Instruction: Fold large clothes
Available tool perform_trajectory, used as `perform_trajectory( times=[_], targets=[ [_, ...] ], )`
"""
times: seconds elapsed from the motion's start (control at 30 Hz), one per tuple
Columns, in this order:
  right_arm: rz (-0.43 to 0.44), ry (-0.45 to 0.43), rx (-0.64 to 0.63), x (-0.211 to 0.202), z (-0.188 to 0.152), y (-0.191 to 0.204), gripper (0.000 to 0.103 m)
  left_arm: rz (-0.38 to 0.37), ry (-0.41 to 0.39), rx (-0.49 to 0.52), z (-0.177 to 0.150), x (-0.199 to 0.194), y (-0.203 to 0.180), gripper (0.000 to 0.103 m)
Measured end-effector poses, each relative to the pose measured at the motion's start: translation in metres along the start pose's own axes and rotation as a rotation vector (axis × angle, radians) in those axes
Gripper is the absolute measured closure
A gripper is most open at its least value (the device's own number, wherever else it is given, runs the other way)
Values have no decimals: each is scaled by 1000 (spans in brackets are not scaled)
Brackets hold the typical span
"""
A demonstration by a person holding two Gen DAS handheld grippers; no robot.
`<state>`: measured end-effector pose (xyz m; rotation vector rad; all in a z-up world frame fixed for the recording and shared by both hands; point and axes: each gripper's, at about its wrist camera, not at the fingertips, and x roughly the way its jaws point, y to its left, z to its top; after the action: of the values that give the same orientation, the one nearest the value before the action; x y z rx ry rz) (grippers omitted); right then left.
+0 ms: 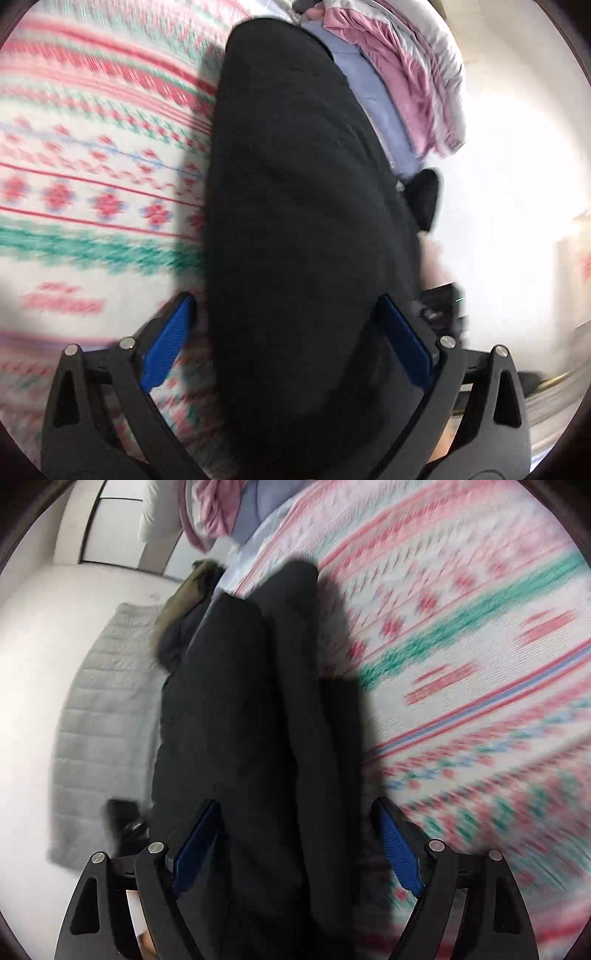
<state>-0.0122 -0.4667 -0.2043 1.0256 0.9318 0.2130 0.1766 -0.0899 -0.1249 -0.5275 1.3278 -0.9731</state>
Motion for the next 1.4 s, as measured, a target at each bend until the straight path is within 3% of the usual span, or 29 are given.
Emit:
perform_trajectory(
  times=[0.1, 0.13, 0.17, 0.23, 0.33, 0.43, 0.53, 0.67, 0.87, 0.9, 0.97, 1.0, 1.07, 1.1, 1.13, 1.2, 1.27, 1.4],
  targets=[
    [53, 40, -68, 14, 14, 5, 18, -18, -33, 7, 9, 10, -5, 6],
    [49, 50, -94, 18, 17, 9, 19, -10, -42, 20, 9, 12, -8, 12],
    [45, 49, -123, 23, 19, 13, 30, -9, -57, 28, 9, 11, -11, 15],
    [46, 48, -145, 26, 17, 18, 43, -28, -70, 34, 11, 0, -17, 35],
    [77, 11, -183, 18, 11, 36, 52, -56, -88, 78, 15, -28, -31, 45],
    [118, -3, -262, 16, 5, 80, 53, -27, -146, 133, 22, -65, -48, 45],
    [91, 15, -374, 37, 3, 139, 53, -5, -220, 158, 30, -121, -47, 45],
    [157, 29, -445, 73, 6, 209, 53, 5, -332, 121, 41, -204, -20, 45],
    [258, 112, -505, 174, 9, 298, 53, 124, -478, 63, 48, -317, 41, 44],
    [266, 130, -515, 194, 8, 309, 53, 151, -484, 62, 49, -323, 50, 40],
    [226, 167, -548, 235, 1, 320, 50, 280, -460, 21, 54, -335, 88, 33],
    [186, 189, -550, 254, -2, 320, 49, 317, -443, -22, 52, -336, 105, 32],
    [54, 248, -538, 299, 0, 311, 46, 463, -364, -158, 49, -327, 147, 33],
    [-4, 252, -541, 310, -1, 307, 46, 511, -390, -161, 40, -328, 160, 33],
    [-49, 244, -551, 317, -3, 301, 45, 487, -420, -139, 35, -332, 161, 33],
    [-3, 240, -532, 315, -7, 293, 44, 442, -472, -126, 21, -338, 156, 33],
    [3, 210, -537, 301, -10, 293, 44, 447, -504, -105, 12, -341, 141, 33],
    [-4, 152, -599, 266, -22, 300, 44, 453, -489, 44, -10, -323, 101, 32]
  ],
)
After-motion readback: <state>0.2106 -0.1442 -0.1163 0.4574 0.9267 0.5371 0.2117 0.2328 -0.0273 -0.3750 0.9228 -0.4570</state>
